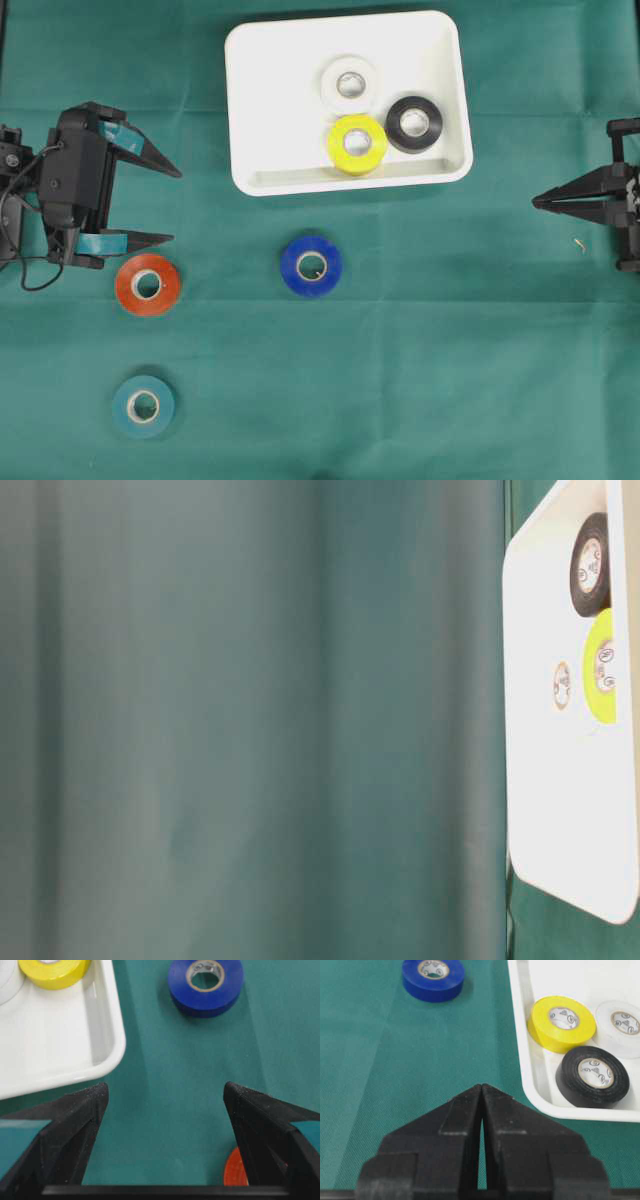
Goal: Put the tape into the white case with the left arm.
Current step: 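Lower the left gripper onto the red tape roll and grasp it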
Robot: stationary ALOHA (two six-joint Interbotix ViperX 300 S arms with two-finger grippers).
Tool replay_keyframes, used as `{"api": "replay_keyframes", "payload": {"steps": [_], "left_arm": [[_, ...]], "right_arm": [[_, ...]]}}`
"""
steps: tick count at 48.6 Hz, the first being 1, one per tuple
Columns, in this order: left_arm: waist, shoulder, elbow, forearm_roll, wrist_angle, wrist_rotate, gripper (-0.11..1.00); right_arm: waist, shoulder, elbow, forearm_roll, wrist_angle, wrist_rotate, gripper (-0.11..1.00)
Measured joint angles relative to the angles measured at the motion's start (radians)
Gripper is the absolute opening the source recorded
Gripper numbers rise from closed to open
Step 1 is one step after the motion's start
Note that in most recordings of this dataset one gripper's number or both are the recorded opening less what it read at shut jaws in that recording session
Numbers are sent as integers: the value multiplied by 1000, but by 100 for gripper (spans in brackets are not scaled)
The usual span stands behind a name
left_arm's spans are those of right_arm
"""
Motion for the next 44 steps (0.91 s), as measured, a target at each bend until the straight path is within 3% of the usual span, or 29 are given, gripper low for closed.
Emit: {"api": "replay_keyframes", "payload": {"steps": [10,19,44], "left_arm": [[-46,2,9,0,18,-2,94],[-86,28,20,2,31,-5,86],[-166,247,23,0,51,-6,84]], "right_arm": [[0,-2,0,0,0,0,-9],[0,0,0,0,0,0,-9],[0,-2,0,2,0,2,-9]]}}
